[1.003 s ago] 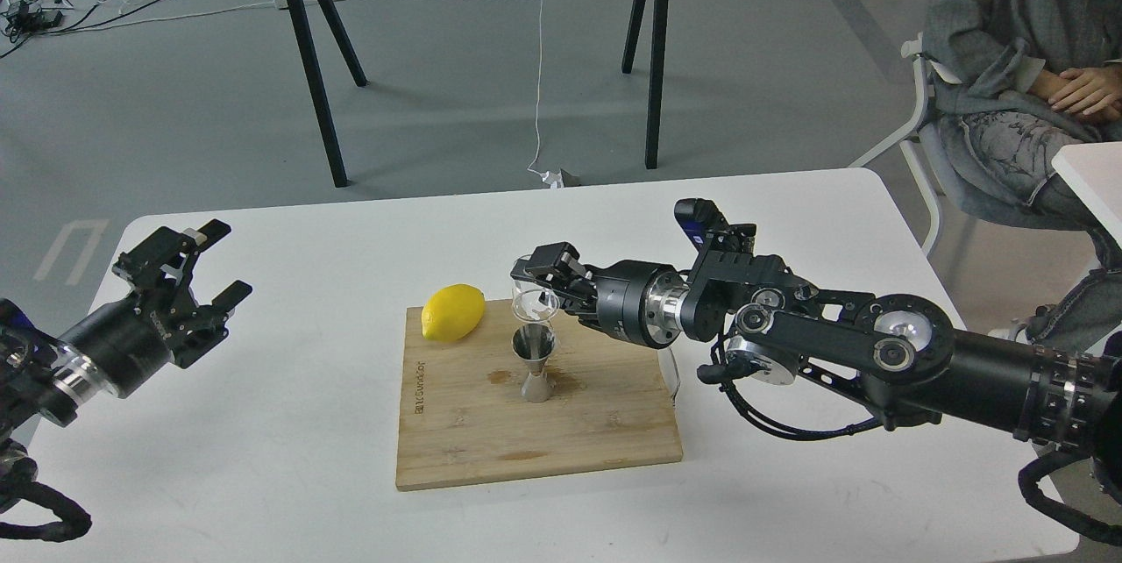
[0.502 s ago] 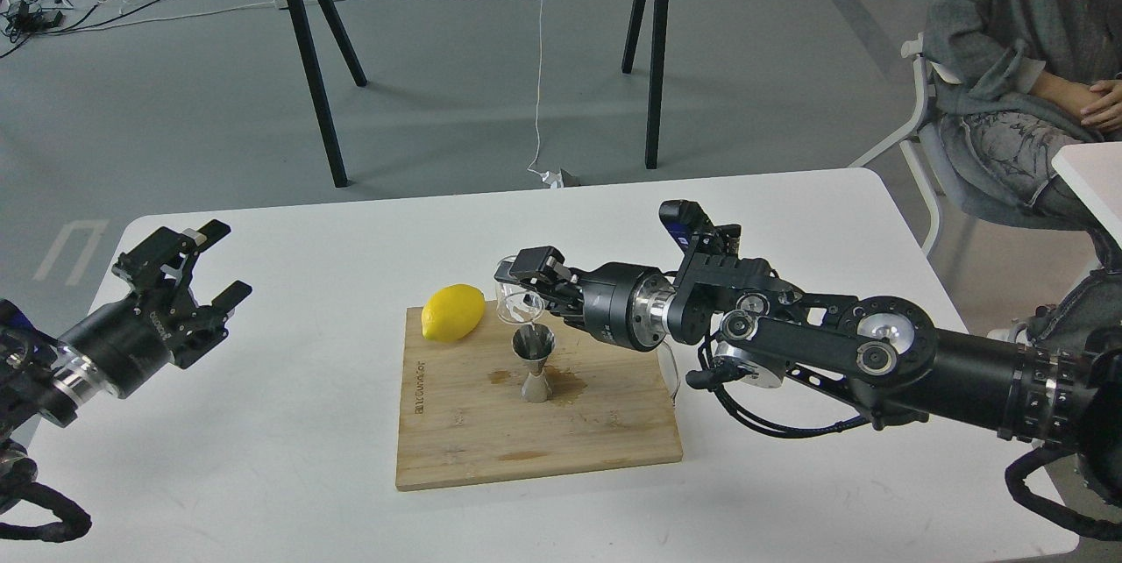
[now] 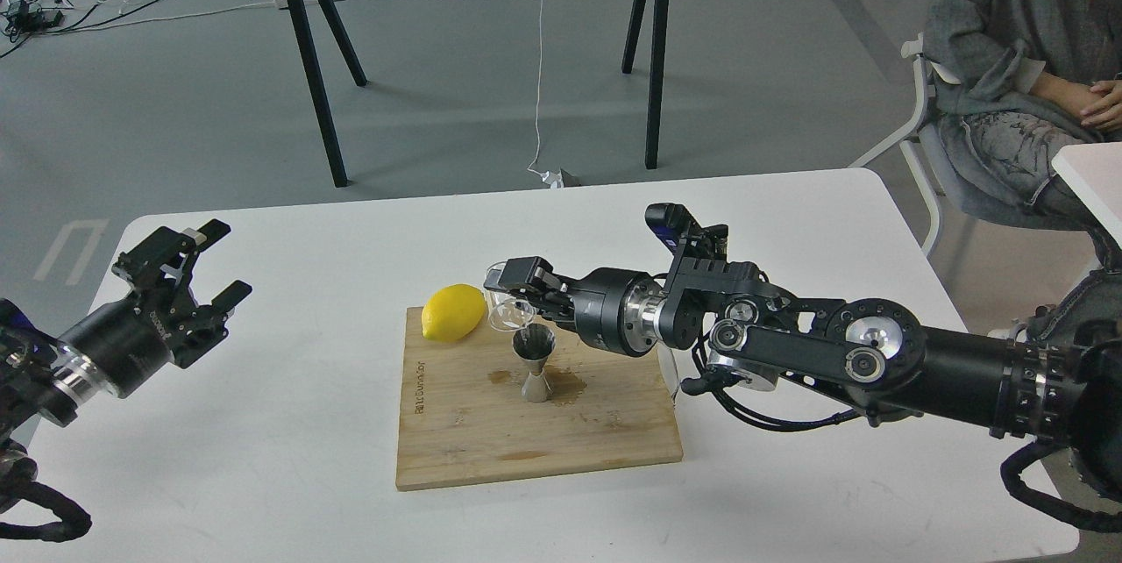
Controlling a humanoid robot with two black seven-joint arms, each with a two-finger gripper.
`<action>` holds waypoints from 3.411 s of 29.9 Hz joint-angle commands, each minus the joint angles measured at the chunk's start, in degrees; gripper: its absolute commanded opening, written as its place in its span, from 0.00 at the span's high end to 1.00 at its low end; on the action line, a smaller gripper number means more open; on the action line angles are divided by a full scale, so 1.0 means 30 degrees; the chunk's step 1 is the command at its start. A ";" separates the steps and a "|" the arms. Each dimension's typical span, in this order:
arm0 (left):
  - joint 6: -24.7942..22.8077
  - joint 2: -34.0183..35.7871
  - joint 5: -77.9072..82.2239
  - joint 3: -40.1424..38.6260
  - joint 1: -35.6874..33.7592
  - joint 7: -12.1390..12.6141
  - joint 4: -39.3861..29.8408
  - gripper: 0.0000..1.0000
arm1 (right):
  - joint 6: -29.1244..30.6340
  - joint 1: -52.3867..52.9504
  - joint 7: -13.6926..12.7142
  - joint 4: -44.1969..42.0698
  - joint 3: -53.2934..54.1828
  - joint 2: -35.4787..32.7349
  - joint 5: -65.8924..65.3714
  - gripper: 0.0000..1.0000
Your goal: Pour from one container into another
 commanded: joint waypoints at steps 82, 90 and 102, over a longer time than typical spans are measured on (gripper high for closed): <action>0.0000 0.0029 -0.0001 0.0030 0.0039 0.0000 0.0000 0.02 | -0.2578 -1.2311 0.2822 -0.0733 2.0196 0.4512 1.6106 0.65; 0.0000 0.0000 -0.0001 0.0030 0.0068 0.0000 0.0000 0.02 | -0.5269 -1.3779 0.2852 -0.1288 2.5300 0.4248 1.9273 0.66; 0.0000 -0.0029 -0.0001 0.0030 0.0068 0.0000 0.0000 0.02 | -0.9013 -1.4951 0.2851 -0.1553 2.7031 0.4189 1.9333 0.66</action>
